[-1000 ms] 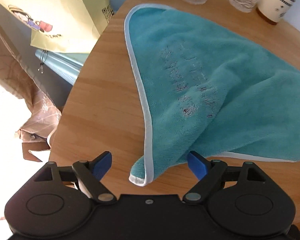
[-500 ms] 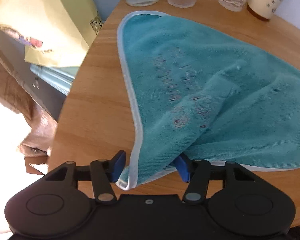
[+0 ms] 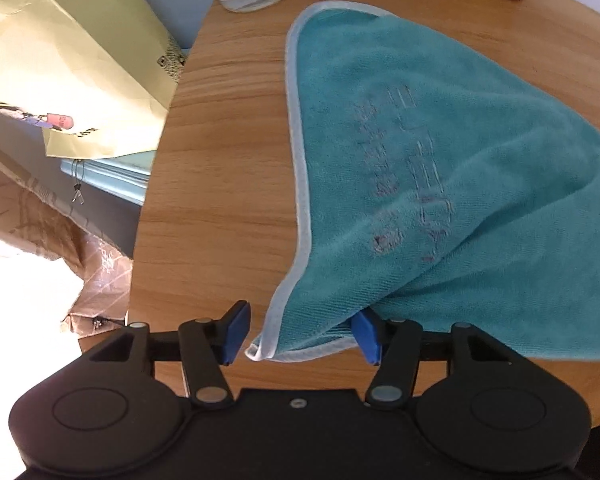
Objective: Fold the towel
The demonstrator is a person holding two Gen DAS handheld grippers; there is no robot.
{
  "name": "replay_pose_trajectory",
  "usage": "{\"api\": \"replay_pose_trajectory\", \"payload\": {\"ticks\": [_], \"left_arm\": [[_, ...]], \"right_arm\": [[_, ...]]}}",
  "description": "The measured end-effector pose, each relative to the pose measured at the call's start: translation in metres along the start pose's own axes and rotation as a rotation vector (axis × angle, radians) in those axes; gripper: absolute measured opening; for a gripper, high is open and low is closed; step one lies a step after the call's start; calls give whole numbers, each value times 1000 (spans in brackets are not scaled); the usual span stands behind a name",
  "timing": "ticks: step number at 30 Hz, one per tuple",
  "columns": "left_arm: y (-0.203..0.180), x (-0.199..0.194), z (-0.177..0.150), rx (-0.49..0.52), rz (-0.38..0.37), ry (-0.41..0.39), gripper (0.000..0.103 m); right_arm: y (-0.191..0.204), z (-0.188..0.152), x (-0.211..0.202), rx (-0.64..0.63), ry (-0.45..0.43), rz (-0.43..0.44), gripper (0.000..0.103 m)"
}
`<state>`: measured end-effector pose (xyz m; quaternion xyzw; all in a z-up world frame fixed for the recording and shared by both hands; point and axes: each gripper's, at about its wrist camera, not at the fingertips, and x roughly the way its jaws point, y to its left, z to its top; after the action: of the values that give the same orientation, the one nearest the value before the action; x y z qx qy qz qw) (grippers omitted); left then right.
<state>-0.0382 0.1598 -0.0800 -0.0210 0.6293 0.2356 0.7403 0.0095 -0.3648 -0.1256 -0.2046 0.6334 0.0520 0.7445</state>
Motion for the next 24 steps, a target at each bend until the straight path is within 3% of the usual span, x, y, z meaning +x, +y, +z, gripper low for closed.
{"api": "replay_pose_trajectory", "payload": {"ticks": [4, 8, 14, 16, 20, 24], "left_arm": [[6, -4, 16, -2, -5, -24, 57], [9, -4, 27, 6, -6, -33, 57], [4, 3, 31, 43, 0, -3, 58], [2, 6, 32, 56, 1, 8, 62], [-1, 11, 34, 81, 5, 28, 62], [-3, 16, 31, 95, 8, 51, 62]], "right_arm": [[1, 48, -19, -66, -151, 50, 29], [23, 106, -16, -136, -286, 221, 42], [74, 169, 12, -326, -294, 264, 43], [78, 178, 16, -362, -280, 277, 43], [90, 191, 24, -421, -279, 276, 43], [92, 199, 29, -434, -254, 329, 43]]}}
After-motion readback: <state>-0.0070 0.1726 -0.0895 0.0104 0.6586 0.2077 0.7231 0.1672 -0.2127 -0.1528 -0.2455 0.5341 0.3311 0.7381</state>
